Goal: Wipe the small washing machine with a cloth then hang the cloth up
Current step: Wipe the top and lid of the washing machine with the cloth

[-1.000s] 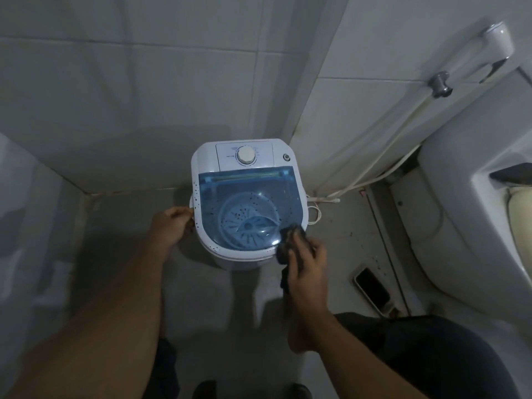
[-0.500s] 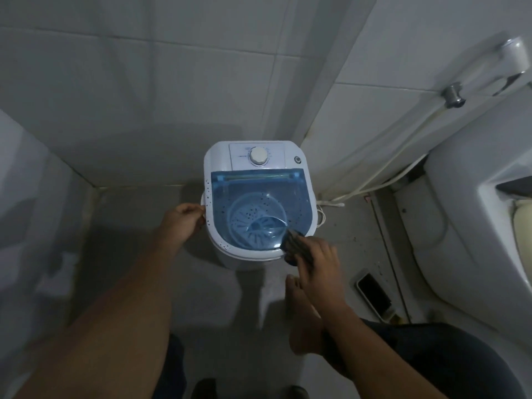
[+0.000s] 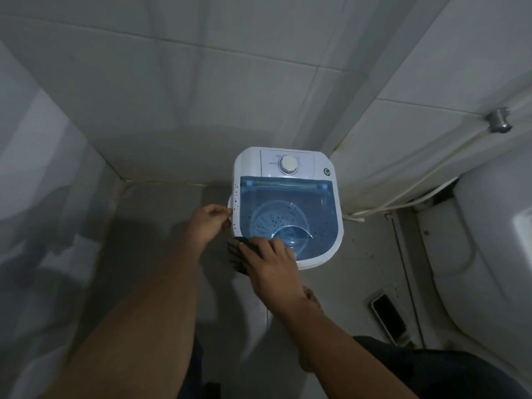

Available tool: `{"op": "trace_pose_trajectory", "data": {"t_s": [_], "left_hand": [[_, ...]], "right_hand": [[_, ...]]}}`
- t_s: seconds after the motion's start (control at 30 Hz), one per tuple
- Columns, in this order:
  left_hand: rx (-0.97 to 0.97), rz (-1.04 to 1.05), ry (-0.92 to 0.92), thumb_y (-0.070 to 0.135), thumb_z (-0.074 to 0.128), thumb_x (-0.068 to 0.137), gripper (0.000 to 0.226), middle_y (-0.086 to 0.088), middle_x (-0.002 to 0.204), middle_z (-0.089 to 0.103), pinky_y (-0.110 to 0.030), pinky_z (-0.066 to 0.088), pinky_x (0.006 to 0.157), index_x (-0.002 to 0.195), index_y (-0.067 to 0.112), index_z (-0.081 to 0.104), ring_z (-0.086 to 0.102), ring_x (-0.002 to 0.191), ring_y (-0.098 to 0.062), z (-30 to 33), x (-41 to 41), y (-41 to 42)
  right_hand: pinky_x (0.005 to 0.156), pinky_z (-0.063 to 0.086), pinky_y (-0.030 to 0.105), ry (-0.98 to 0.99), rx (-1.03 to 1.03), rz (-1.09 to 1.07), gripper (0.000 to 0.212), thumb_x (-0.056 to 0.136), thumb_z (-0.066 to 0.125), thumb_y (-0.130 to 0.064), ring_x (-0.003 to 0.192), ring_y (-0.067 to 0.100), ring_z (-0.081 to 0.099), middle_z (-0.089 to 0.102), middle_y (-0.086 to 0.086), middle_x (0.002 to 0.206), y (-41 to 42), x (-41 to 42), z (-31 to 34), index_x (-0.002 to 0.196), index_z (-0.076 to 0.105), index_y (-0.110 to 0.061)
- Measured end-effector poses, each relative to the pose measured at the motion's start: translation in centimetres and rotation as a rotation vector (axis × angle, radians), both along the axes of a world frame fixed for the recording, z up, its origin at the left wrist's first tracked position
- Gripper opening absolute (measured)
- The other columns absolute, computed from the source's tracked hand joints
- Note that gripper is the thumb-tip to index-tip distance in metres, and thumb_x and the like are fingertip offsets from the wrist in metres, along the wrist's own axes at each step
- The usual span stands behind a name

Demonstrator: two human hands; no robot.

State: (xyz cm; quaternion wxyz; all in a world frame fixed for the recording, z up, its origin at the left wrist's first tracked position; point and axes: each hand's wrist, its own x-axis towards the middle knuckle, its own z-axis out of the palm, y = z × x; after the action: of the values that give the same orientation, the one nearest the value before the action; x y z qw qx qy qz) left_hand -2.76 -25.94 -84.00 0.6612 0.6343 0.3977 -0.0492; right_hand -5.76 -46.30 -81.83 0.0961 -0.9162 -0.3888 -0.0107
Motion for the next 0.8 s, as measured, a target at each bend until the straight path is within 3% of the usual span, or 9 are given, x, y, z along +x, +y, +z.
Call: {"op": "trace_pose_trajectory", "data": {"t_s": [0.2, 0.37, 0.47, 0.57, 0.67, 0.8], "left_hand": [[-0.016, 0.011, -0.052, 0.01, 0.069, 0.088, 0.01, -0.004, 0.073, 0.069, -0.02, 0.051, 0.061, 0.095, 0.003, 0.071, 0.063, 0.048, 0.001, -0.6, 0.1, 0.0], [-0.102, 0.019, -0.073, 0.009, 0.071, 0.086, 0.003, -0.006, 0.07, 0.067, -0.022, 0.049, 0.06, 0.084, 0.009, 0.069, 0.061, 0.048, -0.003, -0.8, 0.1, 0.5], [-0.123, 0.031, -0.051, 0.003, 0.067, 0.087, 0.016, -0.001, 0.059, 0.065, -0.019, 0.044, 0.051, 0.076, 0.014, 0.068, 0.055, 0.05, -0.01, -1.0, 0.2, 0.7], [-0.16, 0.049, -0.065, 0.002, 0.066, 0.088, 0.017, 0.003, 0.052, 0.066, -0.023, 0.048, 0.059, 0.075, 0.013, 0.066, 0.059, 0.047, -0.006, -1.0, 0.2, 0.5], [-0.179, 0.054, -0.091, 0.01, 0.071, 0.087, 0.005, -0.009, 0.071, 0.068, -0.028, 0.049, 0.072, 0.082, 0.011, 0.069, 0.062, 0.061, -0.015, -0.7, 0.0, 0.3], [-0.191, 0.055, -0.086, 0.014, 0.072, 0.086, 0.006, -0.011, 0.075, 0.069, -0.032, 0.049, 0.075, 0.088, 0.008, 0.071, 0.062, 0.064, -0.018, -0.8, 0.0, 0.4]], "right_hand": [[0.074, 0.048, 0.042, -0.008, -0.094, 0.046, 0.044, 0.088, 0.067, -0.029, 0.096, 0.03, 0.059, 0.062, 0.0, 0.126, -2.4, 0.1, 0.0, 0.132, 0.062, -0.027], [0.074, 0.053, 0.044, -0.015, -0.151, 0.052, 0.045, 0.09, 0.064, -0.033, 0.098, 0.03, 0.058, 0.062, 0.001, 0.119, 1.3, 2.8, 1.9, 0.135, 0.06, -0.029], [0.082, 0.053, 0.05, 0.048, -0.209, 0.074, 0.047, 0.094, 0.06, -0.035, 0.104, 0.032, 0.056, 0.059, 0.006, 0.121, 4.3, 5.6, 3.6, 0.14, 0.054, -0.03], [0.093, 0.05, 0.05, 0.035, -0.319, 0.045, 0.051, 0.094, 0.061, -0.031, 0.116, 0.034, 0.05, 0.054, 0.008, 0.13, 7.7, 10.6, 5.0, 0.144, 0.049, -0.028], [0.092, 0.047, 0.05, -0.027, -0.392, -0.015, 0.043, 0.095, 0.059, -0.027, 0.119, 0.036, 0.048, 0.053, 0.011, 0.129, 11.5, 16.2, 5.7, 0.138, 0.056, -0.025], [0.093, 0.044, 0.048, -0.042, -0.483, -0.06, 0.04, 0.092, 0.061, -0.02, 0.123, 0.036, 0.046, 0.051, 0.01, 0.133, 15.4, 20.6, 5.8, 0.133, 0.06, -0.019]]}}
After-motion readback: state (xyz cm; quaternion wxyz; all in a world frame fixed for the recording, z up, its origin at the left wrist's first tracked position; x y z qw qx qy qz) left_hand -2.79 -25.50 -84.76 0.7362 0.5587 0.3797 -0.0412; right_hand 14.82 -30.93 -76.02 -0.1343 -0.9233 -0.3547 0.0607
